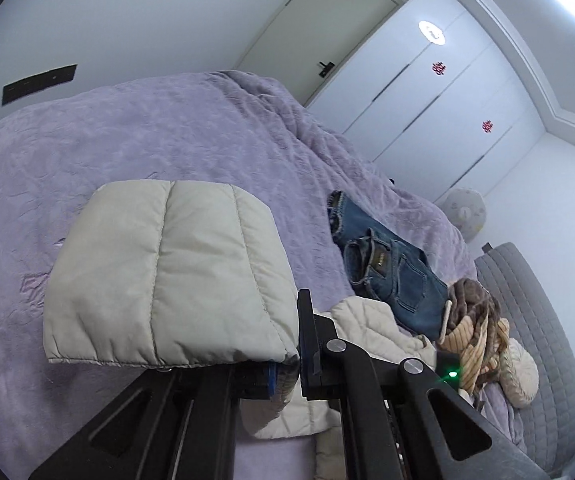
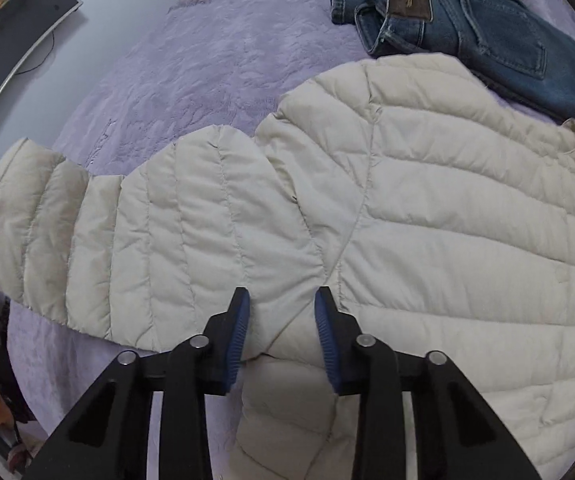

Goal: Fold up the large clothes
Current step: 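Fold the held sleeve across the jacket back and release it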

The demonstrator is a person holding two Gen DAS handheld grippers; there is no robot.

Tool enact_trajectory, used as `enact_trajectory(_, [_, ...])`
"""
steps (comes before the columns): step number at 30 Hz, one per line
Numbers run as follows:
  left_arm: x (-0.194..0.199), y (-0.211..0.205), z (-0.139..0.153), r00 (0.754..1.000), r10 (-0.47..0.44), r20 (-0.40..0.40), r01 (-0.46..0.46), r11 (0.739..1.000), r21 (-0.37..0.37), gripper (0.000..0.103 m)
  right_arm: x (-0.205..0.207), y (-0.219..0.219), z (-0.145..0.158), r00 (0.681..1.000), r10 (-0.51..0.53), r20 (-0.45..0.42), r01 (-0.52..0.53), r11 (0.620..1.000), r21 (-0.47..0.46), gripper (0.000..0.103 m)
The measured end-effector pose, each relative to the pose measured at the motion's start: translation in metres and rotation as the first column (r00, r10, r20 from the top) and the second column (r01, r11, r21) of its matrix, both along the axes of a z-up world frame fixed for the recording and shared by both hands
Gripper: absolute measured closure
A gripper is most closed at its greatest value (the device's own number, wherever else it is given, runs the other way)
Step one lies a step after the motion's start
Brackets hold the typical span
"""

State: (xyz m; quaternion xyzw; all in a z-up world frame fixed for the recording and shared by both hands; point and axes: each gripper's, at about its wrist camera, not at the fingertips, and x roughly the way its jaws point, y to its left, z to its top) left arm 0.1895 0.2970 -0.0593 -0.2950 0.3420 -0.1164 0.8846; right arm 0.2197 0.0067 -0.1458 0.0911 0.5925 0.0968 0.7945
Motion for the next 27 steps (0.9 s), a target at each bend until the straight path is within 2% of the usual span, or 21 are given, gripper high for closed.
enact_trajectory(4, [0.012, -0.047, 0.014, 0.994, -0.111, 0.019, 0.111, 0.993, 0.029, 0.094, 0.006, 0.008, -0.029, 1.0, 0.001, -0.023, -0.001, 1.0, 0.022, 0.072])
enact_trajectory(7, [0.021, -0.091, 0.021, 0.979, -0.202, 0.023, 0.2, 0.977, 0.07, 0.094, 0.007, 0.01, -0.039, 1.0, 0.014, -0.016, -0.013, 0.999, 0.03, 0.072])
enact_trajectory(10, [0.029, -0.138, 0.023, 0.958, -0.288, 0.011, 0.285, 0.953, 0.099, 0.094, 0.005, -0.002, -0.034, 1.0, 0.013, -0.019, -0.011, 0.996, 0.089, 0.072])
enact_trajectory(13, [0.033, -0.191, 0.023, 0.925, -0.379, -0.013, 0.377, 0.914, 0.147, 0.094, -0.007, -0.039, -0.018, 0.999, -0.054, -0.004, 0.054, 0.985, 0.163, 0.072])
enact_trajectory(16, [0.033, -0.251, 0.015, 0.881, -0.469, -0.063, 0.471, 0.854, 0.222, 0.094, -0.031, -0.095, -0.001, 0.986, -0.163, 0.02, 0.158, 0.973, 0.17, 0.071])
enact_trajectory(19, [0.032, -0.316, -0.002, 0.832, -0.538, -0.135, 0.552, 0.781, 0.292, 0.094, -0.062, -0.162, 0.006, 0.957, -0.288, 0.018, 0.282, 0.948, 0.148, 0.069])
enact_trajectory(21, [0.028, -0.356, -0.019, 0.799, -0.568, -0.195, 0.598, 0.722, 0.347, 0.094, -0.083, -0.203, 0.007, 0.931, -0.366, 0.009, 0.362, 0.924, 0.123, 0.064])
enact_trajectory(24, [0.02, -0.408, -0.046, 0.763, -0.584, -0.277, 0.641, 0.63, 0.439, 0.094, -0.112, -0.253, 0.01, 0.891, -0.454, 0.009, 0.451, 0.888, 0.087, 0.057])
enact_trajectory(27, [0.01, -0.445, -0.067, 0.746, -0.576, -0.334, 0.652, 0.53, 0.543, 0.094, -0.135, -0.286, 0.011, 0.857, -0.515, 0.015, 0.513, 0.855, 0.074, 0.051])
